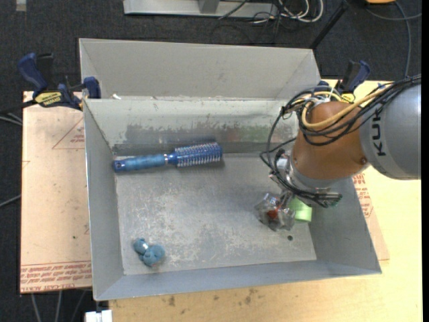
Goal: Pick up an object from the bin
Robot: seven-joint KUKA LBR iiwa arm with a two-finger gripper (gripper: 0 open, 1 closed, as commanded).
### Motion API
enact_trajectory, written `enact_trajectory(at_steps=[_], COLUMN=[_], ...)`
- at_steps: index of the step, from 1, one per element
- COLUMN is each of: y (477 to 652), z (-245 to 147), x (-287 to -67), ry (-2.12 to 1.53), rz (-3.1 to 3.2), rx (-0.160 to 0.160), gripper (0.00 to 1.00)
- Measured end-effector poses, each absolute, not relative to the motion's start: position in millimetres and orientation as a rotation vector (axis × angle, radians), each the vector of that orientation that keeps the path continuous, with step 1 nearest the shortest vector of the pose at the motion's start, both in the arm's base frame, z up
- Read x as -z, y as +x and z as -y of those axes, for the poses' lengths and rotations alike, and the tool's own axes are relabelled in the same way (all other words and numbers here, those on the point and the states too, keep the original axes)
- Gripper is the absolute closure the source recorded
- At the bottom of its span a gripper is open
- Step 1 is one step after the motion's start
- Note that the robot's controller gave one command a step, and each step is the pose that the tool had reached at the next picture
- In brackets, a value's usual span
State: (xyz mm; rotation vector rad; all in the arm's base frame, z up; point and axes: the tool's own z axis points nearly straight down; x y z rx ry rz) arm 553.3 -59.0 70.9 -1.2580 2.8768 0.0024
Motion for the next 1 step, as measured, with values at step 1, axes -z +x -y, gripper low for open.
enact_trajectory(at_steps=[1], y=[537.3], z=[119.8], x=[-79.5], ry=[-0.635], rz=[-3.076], rx=[0.0], gripper=[1.0])
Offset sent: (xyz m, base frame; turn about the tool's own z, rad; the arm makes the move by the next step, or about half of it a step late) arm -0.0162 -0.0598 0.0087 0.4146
